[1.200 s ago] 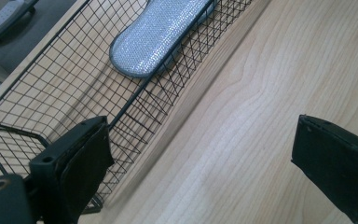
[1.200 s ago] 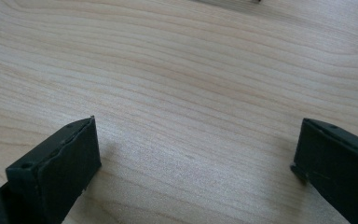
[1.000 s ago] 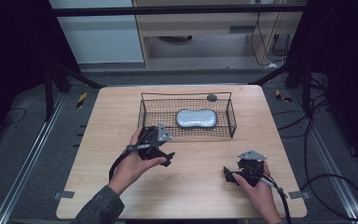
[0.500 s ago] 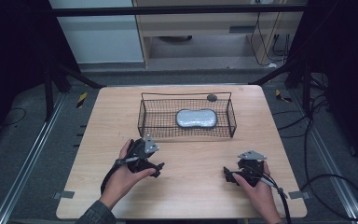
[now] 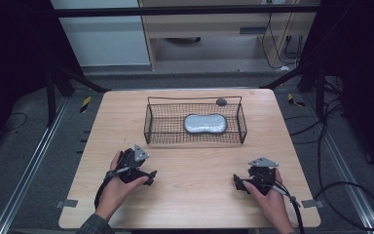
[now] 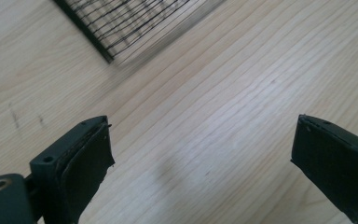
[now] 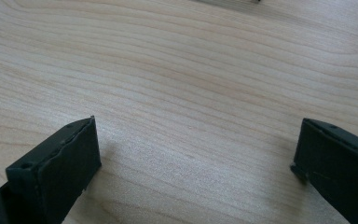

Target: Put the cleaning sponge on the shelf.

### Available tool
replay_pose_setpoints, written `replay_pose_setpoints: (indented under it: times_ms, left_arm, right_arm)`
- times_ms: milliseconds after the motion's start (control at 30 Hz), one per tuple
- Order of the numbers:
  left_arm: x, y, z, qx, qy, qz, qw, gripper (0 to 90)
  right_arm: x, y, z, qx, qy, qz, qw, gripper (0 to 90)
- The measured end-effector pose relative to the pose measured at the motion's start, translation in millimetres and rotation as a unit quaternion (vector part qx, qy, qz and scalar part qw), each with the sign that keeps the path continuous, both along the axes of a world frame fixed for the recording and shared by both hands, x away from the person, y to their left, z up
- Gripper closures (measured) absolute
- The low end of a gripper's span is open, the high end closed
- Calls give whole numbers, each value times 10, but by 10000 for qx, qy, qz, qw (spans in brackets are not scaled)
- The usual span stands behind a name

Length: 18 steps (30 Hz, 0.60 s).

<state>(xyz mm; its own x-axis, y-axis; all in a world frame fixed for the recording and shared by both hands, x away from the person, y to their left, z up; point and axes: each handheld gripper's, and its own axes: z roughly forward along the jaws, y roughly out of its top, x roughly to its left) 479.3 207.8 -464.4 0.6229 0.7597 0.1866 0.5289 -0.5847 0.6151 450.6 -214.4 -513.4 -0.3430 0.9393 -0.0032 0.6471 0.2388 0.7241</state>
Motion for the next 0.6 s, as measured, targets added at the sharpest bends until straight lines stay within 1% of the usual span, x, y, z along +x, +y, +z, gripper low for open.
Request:
replay_pose_setpoints:
  times_ms: [100, 233, 367, 400, 433, 600]
  left_arm:
    - [18, 102, -47, -81, -4, 160, 9998, 40]
    - [45, 216, -93, -71, 6, 328, 9994, 39]
    - [80, 327, -120, -105, 1, 500, 9987, 38]
    - [80, 327, -120, -105, 1, 500, 9987, 38]
    - [96, 378, -139, -169, 5, 588, 9981, 38]
    - [129, 483, -198, -214, 39, 741, 9970, 38]
  right_arm:
    - [0, 0, 0, 1, 0, 0, 10000, 5]
    - [0, 0, 0, 0, 0, 1, 10000, 5]
    - [0, 0, 0, 1, 0, -1, 10000, 5]
    - [0, 0, 0, -1, -1, 1, 10000, 5]
    - [0, 0, 0, 0, 0, 0, 10000, 5]
    - [0, 0, 0, -1, -1, 0, 10000, 5]
